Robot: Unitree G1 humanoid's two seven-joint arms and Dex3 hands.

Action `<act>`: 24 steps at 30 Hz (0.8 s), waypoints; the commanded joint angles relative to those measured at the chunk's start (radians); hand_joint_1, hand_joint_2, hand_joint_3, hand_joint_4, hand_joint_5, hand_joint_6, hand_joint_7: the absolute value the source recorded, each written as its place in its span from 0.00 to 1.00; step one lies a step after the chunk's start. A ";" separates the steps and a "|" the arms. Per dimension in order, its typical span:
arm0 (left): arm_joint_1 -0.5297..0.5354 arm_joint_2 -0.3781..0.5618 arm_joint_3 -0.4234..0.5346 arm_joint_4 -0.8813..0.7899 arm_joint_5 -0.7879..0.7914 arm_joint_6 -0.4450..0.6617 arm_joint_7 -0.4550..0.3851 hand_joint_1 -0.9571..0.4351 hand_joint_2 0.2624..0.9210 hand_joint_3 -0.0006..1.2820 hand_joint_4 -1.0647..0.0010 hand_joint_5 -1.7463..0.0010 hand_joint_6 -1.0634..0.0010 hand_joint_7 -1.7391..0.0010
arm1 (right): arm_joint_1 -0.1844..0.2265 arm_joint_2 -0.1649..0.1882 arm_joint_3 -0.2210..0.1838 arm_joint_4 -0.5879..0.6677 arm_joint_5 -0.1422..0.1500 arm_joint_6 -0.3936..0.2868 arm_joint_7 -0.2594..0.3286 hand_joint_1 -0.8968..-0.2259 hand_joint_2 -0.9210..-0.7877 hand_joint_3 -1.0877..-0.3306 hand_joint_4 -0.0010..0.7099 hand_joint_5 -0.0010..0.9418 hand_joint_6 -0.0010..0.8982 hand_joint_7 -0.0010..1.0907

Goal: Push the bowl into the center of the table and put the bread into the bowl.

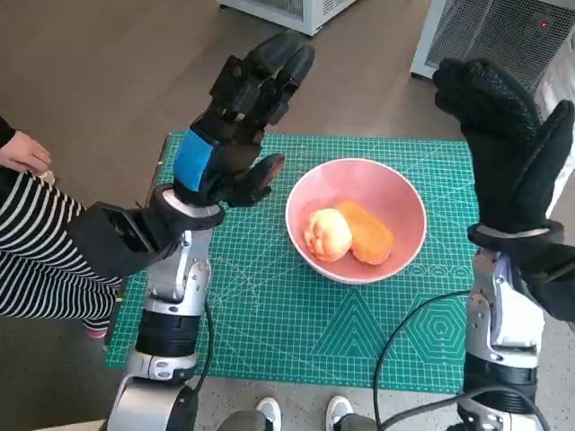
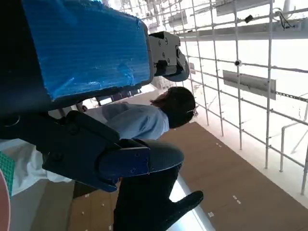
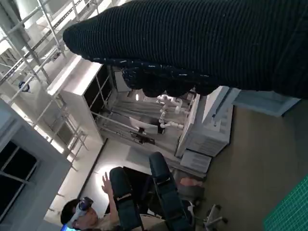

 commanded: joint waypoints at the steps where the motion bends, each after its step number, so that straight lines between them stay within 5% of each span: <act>1: 0.011 -0.001 -0.001 -0.006 -0.007 0.004 -0.007 0.23 1.00 0.41 0.90 0.95 1.00 0.68 | 0.023 -0.003 0.003 0.009 -0.016 0.006 -0.007 0.30 0.00 0.56 0.19 0.00 0.06 0.45; 24: 0.018 -0.001 0.000 -0.042 -0.022 0.063 -0.003 0.23 1.00 0.37 1.00 0.82 1.00 0.64 | 0.023 0.004 0.010 0.020 -0.015 -0.006 -0.004 0.31 0.00 0.57 0.19 0.00 0.06 0.45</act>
